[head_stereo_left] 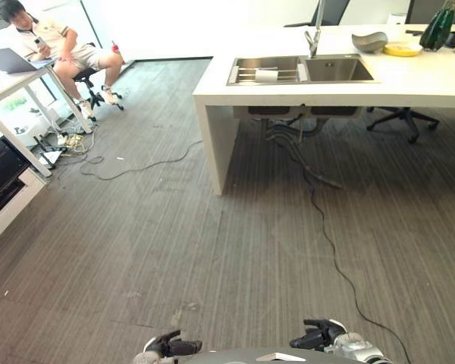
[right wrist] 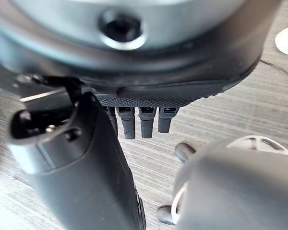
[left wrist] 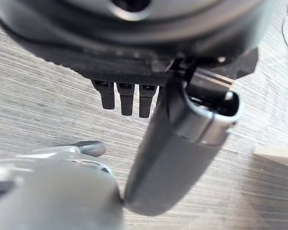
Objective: Place the dishes in the dishwasher.
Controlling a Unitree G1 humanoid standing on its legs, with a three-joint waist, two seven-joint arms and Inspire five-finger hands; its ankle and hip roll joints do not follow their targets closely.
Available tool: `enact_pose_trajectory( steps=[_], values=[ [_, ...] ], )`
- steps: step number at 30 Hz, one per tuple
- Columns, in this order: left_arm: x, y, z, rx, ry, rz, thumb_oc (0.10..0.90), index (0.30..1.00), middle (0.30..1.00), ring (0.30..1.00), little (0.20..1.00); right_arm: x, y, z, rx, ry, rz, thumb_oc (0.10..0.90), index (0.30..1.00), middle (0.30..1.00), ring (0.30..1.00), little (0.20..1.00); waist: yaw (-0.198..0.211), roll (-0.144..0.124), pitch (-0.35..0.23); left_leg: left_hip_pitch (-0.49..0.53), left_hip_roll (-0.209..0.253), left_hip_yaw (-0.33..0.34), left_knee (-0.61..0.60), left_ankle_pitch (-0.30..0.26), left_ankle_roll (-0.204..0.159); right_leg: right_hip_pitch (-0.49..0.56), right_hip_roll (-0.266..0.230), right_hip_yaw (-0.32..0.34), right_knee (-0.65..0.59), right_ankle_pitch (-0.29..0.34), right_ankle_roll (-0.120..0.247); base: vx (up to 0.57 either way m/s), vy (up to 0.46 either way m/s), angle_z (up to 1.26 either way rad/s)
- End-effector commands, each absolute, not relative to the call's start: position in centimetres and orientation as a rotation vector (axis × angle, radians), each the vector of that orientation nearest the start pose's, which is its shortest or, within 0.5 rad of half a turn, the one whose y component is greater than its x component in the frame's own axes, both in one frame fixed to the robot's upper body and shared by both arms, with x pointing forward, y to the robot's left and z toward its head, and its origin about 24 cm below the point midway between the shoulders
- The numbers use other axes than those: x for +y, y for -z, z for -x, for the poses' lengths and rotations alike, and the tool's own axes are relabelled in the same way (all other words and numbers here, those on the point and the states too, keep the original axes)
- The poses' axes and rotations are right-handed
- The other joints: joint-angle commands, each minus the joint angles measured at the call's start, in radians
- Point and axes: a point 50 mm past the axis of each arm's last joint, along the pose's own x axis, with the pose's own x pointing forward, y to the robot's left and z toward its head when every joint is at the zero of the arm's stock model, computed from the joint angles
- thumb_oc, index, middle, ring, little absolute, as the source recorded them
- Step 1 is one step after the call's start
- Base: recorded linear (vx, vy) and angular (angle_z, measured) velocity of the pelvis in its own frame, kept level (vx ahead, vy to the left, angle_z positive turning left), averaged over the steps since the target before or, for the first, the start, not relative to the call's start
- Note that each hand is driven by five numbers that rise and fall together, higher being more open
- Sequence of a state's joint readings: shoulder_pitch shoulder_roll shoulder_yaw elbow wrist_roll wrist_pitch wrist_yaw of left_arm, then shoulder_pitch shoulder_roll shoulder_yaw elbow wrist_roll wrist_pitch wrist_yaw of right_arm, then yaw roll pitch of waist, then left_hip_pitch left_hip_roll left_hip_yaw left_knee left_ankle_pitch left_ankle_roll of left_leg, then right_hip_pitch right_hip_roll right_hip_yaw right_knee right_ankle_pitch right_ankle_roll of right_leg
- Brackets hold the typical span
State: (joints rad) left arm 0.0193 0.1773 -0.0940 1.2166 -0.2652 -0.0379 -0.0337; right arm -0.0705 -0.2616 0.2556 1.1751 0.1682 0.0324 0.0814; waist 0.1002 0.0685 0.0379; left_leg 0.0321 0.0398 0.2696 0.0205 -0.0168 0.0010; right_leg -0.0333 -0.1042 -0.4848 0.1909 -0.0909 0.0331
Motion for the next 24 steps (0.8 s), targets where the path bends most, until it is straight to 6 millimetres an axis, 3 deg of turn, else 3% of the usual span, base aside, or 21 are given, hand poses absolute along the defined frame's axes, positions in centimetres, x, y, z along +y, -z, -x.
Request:
enact_pose_trajectory(
  steps=[1, 8, 17, 24],
  values=[
    [21.7, 15.7, -11.3, 1.084, -0.157, 0.007, 0.800, 0.900, 0.900, 0.900, 0.900, -22.8, 13.1, -17.4, 0.974, -0.042, 0.223, 0.800, 0.900, 0.900, 0.900, 0.900, 0.005, -0.058, 0.017, 0.023, 0.016, 0.023, -0.108, 0.010, -0.072, 0.137, -0.065, -0.043, -0.278, 0.089, 0.113, 0.00, 0.000, 0.00],
    [22.6, 14.1, -14.4, 0.930, -0.213, -0.003, 0.800, 0.900, 0.900, 0.900, 0.900, -23.3, 11.8, -19.4, 0.883, 0.011, 0.171, 0.800, 0.900, 0.900, 0.900, 0.900, 0.012, -0.050, 0.018, 0.038, 0.015, 0.031, -0.108, 0.002, -0.070, 0.147, -0.068, -0.048, -0.278, 0.091, 0.118, 0.01, 0.013, -0.05],
    [22.1, 14.1, -15.2, 0.938, -0.184, -0.079, 0.800, 0.900, 0.900, 0.900, 0.900, -23.5, 12.4, -18.3, 0.928, 0.039, 0.148, 0.800, 0.900, 0.900, 0.900, 0.900, 0.014, -0.052, 0.015, 0.042, 0.012, 0.029, -0.108, -0.002, -0.070, 0.156, -0.066, -0.059, -0.278, 0.089, 0.121, 0.01, 0.007, 0.03],
    [22.2, 14.2, -15.2, 0.967, -0.138, -0.164, 0.800, 0.900, 0.900, 0.900, 0.900, -23.3, 12.9, -17.8, 0.963, 0.035, 0.156, 0.800, 0.900, 0.900, 0.900, 0.900, 0.020, -0.070, 0.031, 0.048, -0.001, 0.000, -0.105, -0.014, -0.056, 0.151, -0.058, -0.044, -0.244, 0.076, 0.113, 0.01, 0.005, 0.09]
  ],
)
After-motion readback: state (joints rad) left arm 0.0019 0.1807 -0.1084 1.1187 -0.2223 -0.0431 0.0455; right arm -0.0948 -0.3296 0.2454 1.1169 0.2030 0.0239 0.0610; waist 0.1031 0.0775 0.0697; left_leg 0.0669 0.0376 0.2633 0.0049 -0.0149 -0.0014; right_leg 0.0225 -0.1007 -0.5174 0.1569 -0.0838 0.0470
